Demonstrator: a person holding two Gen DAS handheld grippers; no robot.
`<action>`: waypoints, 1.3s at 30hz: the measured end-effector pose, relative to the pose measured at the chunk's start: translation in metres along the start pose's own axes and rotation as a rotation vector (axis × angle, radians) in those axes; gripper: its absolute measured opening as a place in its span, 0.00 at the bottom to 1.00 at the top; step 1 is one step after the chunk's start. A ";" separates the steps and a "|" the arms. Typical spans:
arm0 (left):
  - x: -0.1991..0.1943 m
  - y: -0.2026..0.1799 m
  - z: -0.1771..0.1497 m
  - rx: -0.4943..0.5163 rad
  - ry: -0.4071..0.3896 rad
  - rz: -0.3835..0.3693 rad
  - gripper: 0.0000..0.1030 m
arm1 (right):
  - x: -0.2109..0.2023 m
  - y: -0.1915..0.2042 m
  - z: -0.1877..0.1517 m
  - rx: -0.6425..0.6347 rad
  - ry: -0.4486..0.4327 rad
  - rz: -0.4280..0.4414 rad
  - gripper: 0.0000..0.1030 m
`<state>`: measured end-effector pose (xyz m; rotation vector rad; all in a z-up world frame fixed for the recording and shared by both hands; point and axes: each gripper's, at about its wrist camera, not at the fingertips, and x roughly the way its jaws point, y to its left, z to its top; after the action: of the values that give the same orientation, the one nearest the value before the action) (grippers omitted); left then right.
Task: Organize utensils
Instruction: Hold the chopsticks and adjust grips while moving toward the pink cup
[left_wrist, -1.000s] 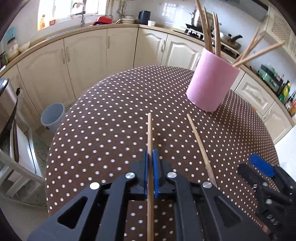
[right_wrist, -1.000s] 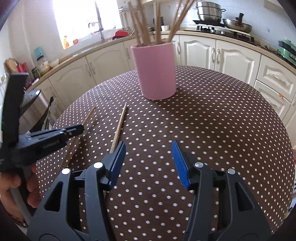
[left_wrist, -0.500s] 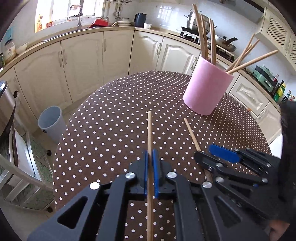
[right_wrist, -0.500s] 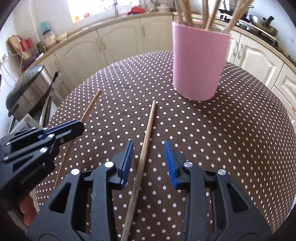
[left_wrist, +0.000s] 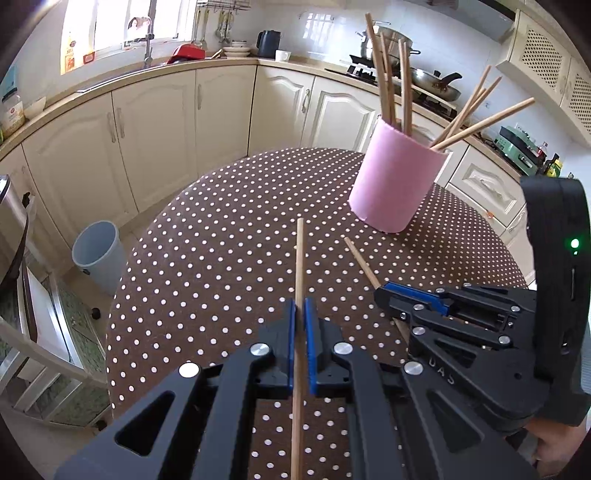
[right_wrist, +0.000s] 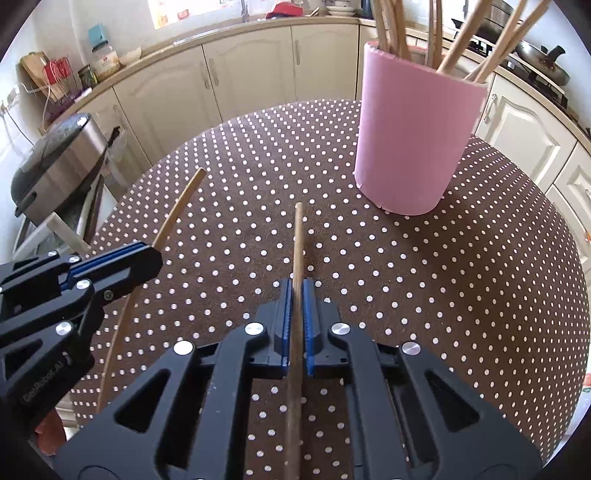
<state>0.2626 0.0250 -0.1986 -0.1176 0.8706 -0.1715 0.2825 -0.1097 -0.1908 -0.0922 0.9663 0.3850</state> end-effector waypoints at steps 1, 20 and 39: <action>-0.002 -0.002 0.000 0.001 -0.002 -0.003 0.06 | -0.004 -0.002 -0.001 0.002 -0.008 0.004 0.06; -0.027 -0.037 0.008 0.061 -0.007 -0.037 0.09 | -0.080 -0.023 -0.019 0.036 -0.139 0.080 0.06; 0.052 -0.060 0.006 0.203 0.164 0.075 0.07 | -0.038 -0.031 -0.020 0.066 -0.064 0.101 0.06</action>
<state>0.2942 -0.0434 -0.2232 0.1202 1.0141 -0.2002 0.2587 -0.1541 -0.1739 0.0285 0.9216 0.4458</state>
